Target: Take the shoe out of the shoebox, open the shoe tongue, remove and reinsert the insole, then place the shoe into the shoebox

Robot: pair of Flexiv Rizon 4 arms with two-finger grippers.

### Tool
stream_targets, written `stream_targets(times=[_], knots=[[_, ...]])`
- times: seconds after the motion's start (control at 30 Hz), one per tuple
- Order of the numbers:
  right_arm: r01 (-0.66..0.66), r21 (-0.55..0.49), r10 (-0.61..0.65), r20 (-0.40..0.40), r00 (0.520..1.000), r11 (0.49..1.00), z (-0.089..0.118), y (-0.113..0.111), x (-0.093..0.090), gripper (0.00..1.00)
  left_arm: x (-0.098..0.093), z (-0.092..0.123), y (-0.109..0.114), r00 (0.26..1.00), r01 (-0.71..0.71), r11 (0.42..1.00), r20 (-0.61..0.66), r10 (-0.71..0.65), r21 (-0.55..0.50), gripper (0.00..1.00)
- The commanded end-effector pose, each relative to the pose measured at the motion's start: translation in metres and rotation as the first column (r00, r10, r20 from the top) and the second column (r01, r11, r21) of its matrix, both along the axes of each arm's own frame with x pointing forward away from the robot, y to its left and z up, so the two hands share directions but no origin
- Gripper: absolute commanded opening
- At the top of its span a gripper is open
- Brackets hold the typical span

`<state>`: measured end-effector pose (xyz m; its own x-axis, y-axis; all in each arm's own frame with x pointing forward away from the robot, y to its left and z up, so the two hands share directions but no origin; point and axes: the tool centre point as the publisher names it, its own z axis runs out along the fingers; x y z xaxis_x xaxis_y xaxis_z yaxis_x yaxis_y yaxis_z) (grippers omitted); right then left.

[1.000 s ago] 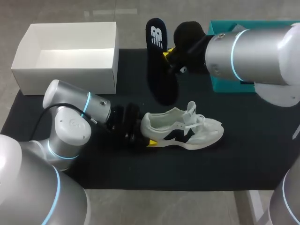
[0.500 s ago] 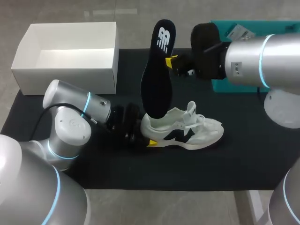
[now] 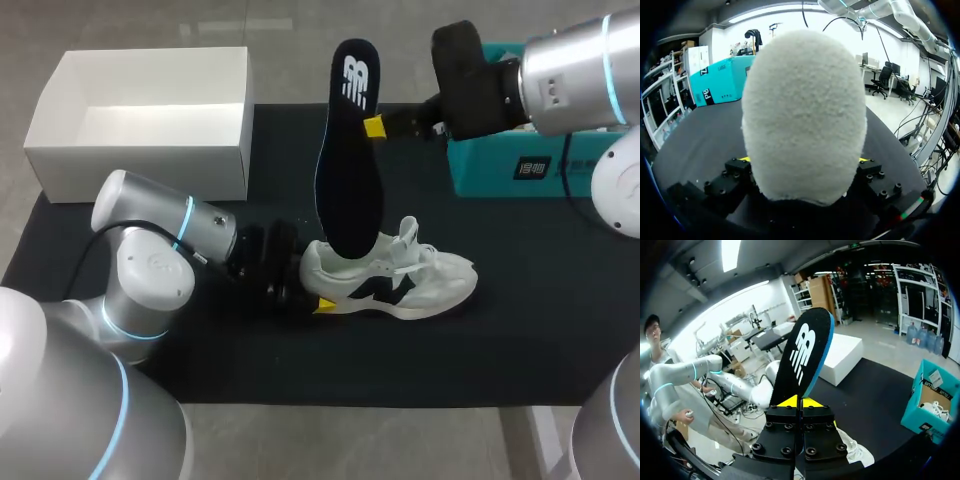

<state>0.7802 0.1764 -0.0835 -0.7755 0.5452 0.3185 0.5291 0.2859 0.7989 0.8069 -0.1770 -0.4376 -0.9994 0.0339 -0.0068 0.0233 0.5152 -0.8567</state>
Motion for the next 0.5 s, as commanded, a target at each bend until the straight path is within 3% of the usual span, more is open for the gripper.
stream_targets(times=[0.03, 0.27, 0.5], knots=[[-0.027, -0.002, 0.027, -0.034, 0.999, 1.000, -0.004, -0.001, -0.006, 0.00, 0.000, -0.004, -0.001, 1.000, -0.001, 1.000, 0.002, 0.001, 0.002, 0.00], [-0.009, -0.016, 0.007, -0.084, 0.996, 1.000, 0.013, -0.027, -0.039, 0.00, 0.000, -0.004, -0.001, 1.000, -0.001, 1.000, 0.002, 0.001, 0.002, 0.00], [-0.015, -0.024, 0.011, -0.135, 0.991, 1.000, 0.024, -0.033, -0.068, 0.00, 0.000, -0.004, -0.001, 1.000, -0.001, 1.000, 0.002, 0.001, 0.002, 0.00]])
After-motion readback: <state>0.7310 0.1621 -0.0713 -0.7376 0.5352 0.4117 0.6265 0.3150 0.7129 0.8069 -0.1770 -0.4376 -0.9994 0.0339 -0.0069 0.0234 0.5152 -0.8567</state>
